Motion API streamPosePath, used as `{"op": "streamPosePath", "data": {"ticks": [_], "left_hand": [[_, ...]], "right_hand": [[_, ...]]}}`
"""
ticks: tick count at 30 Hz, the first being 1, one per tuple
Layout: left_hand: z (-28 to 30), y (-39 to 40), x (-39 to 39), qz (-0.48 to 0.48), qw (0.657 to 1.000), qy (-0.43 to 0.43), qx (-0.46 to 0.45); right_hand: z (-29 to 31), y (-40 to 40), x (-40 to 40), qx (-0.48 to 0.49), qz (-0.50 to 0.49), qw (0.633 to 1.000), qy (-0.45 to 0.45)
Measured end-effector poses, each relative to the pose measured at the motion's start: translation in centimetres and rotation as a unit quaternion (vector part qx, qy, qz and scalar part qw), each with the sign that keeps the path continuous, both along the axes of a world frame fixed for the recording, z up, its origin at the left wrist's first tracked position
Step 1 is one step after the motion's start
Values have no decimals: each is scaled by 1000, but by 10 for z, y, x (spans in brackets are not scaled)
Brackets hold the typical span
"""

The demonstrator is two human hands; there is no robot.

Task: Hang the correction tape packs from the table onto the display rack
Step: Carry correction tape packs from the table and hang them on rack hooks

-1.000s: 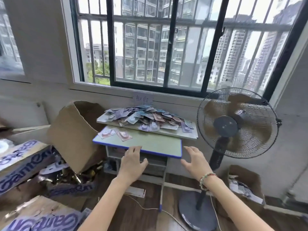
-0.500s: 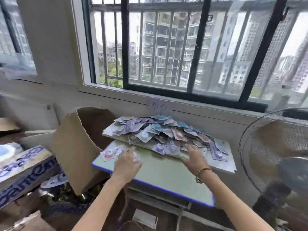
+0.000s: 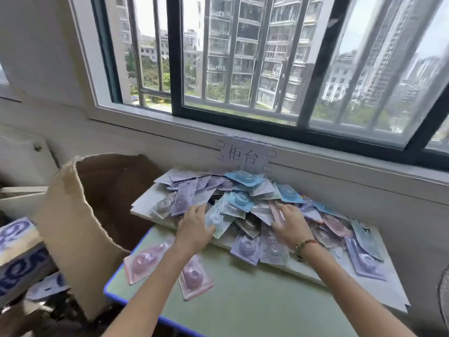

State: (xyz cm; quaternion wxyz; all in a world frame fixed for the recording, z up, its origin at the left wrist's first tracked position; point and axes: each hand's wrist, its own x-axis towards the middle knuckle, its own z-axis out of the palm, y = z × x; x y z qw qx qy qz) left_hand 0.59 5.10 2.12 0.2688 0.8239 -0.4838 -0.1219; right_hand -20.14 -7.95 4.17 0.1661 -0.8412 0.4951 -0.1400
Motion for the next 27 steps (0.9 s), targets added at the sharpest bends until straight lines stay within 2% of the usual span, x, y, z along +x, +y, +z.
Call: {"op": "streamPosePath", "data": {"ticks": [8,16,21,27], "left_hand": [[-6,-100,104,-24,999,13,23],[-36,-145,150,1,997,60,47],[-57,-152,170,49,991,101,74],[-71,-162,183,73,980,124,135]], "right_hand": [[-10,-93,95,-9,-13,999,50],[-16,-167,174,-21,-4,988,154],[-26,-198,204,35,-18,972,233],[-34,-210,211,78,-38,968,237]]}}
